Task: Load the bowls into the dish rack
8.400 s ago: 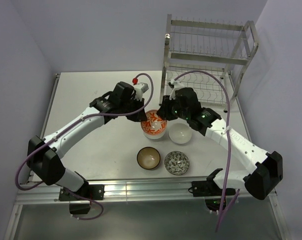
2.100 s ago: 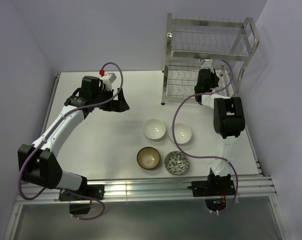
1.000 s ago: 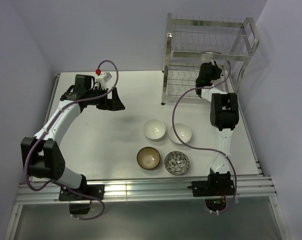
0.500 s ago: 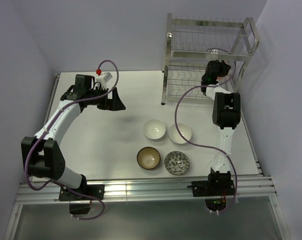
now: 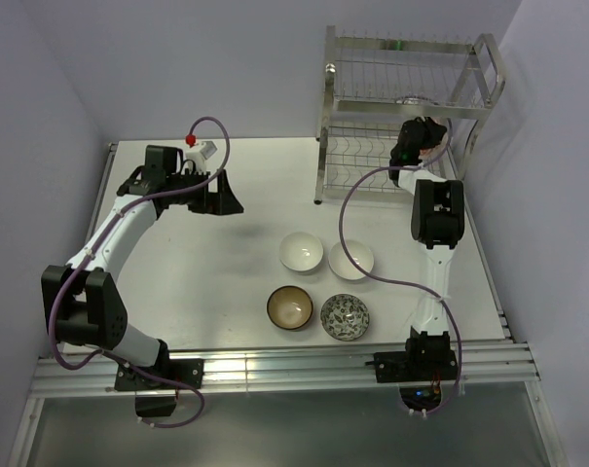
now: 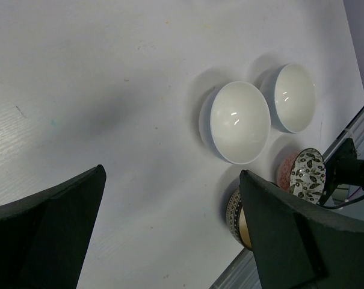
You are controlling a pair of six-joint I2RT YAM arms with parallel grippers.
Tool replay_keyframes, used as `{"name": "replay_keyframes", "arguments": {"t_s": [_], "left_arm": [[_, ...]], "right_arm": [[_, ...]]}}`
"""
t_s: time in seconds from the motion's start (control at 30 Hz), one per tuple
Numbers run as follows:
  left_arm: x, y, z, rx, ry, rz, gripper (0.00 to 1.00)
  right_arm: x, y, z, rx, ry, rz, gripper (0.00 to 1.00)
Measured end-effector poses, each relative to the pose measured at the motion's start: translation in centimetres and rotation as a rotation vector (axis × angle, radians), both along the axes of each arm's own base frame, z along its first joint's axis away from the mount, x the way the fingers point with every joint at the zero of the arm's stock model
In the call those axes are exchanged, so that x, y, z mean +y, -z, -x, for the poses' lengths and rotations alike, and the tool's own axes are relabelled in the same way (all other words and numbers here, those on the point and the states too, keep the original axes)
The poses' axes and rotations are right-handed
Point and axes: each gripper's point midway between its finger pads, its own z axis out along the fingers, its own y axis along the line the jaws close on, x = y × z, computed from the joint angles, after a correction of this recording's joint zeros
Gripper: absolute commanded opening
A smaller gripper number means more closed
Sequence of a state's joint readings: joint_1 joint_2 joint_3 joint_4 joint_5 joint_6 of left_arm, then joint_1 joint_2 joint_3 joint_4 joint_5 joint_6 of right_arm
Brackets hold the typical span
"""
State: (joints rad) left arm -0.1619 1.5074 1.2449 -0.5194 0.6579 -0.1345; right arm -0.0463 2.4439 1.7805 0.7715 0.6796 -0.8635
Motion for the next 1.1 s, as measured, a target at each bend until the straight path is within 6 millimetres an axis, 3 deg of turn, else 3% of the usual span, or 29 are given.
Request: {"name": "replay_keyframes", "arguments": {"t_s": [0.37,0.67,0.93,1.1], "left_arm": [[0.7,1.2,0.2,0.024,-0.018,-0.002,0.99],[1.1,1.0,-0.2,0.014,-0.026,0.007,0.99],[1.2,0.9,-0.3,0.011,-0.026,0.012,1.00],[1.3,0.9,-0.3,0.011,-0.029,0.012,0.99]], "right_arm": [[-0.2,-2.7,-0.7,0.006,-0.016,0.078,0.00],[-0.1,-2.5,-0.9,0.041,-0.030,0.123,0.00],[0.0,0.1,-1.4,0.103,-0.045,0.167,0.00],[0.0,-0.1,-1.5,0.112,-0.045,0.177,0.00]]}}
